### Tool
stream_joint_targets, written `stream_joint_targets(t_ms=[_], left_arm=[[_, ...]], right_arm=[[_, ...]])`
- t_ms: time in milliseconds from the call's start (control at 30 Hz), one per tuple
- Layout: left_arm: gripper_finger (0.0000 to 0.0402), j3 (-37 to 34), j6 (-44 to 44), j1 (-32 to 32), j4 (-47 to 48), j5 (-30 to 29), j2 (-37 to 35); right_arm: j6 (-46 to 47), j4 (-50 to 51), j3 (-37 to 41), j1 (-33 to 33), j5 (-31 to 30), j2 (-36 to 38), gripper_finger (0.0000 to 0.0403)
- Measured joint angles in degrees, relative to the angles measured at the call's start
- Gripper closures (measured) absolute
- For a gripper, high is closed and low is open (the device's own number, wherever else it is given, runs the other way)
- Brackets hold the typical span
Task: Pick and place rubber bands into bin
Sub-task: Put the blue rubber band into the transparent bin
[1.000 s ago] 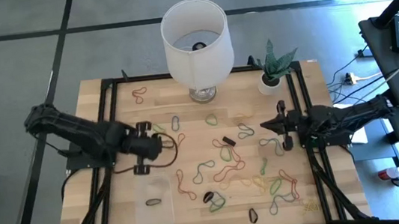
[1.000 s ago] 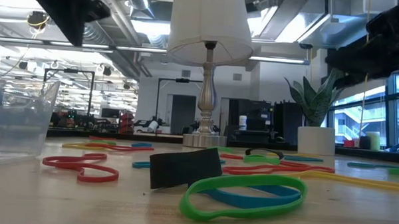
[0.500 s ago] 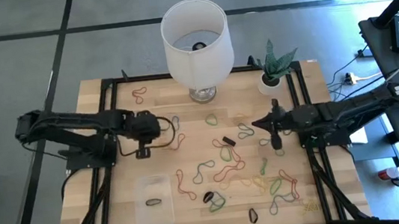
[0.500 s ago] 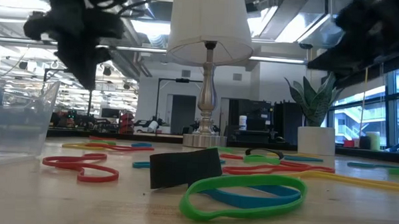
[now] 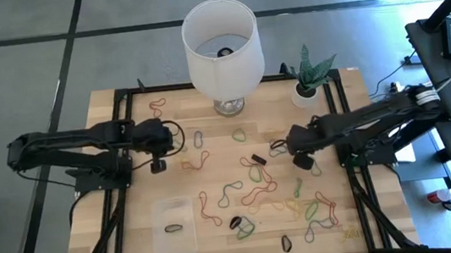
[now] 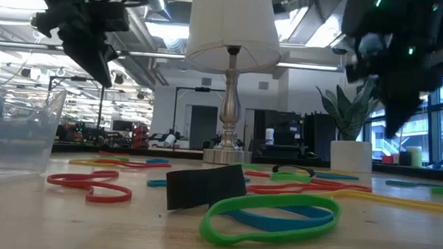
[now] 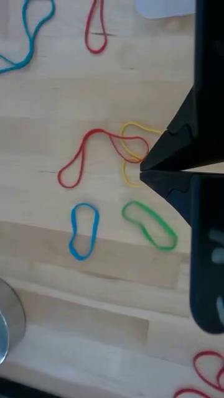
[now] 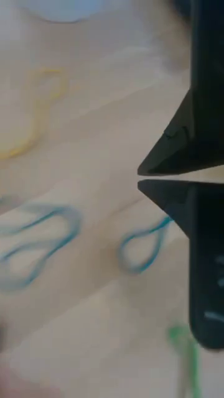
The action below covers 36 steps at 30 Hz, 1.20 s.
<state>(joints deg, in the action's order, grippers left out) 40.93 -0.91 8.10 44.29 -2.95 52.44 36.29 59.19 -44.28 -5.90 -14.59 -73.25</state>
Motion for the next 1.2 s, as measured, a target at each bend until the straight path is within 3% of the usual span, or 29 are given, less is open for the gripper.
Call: stream_joint_targets(t_ms=[200,467,667,800,1000,1200], left_arm=[[0.0399,0.0,0.9,0.0,-1.2,0.0,0.2],[0.0399,0.0,6.1,-0.7,-1.3,2.3,0.2],[0.0399,0.0,9.1,-3.1,-2.9,1.1,0.3],[0.04,0.0,9.3,-5.1,-3.0,1.0,0.3],[0.0399,-0.1,12.3,-8.2,-3.1,0.9,0.3],[0.0399,-2.5,14.7,-10.6,-3.1,0.9,0.3]], right_arm=[[0.9,2.3,2.0,1.3,4.2,-6.2,0.0319],[2.0,-6.4,6.6,1.2,9.9,-8.8,0.0254],[2.9,-11.2,10.8,1.3,11.3,-8.5,0.0235],[5.3,-11.9,11.3,1.0,11.9,-8.4,0.0265],[5.0,-12.5,9.4,-1.2,12.3,-9.0,0.0387],[4.6,-12.3,3.9,-6.2,12.2,-9.1,0.0397]])
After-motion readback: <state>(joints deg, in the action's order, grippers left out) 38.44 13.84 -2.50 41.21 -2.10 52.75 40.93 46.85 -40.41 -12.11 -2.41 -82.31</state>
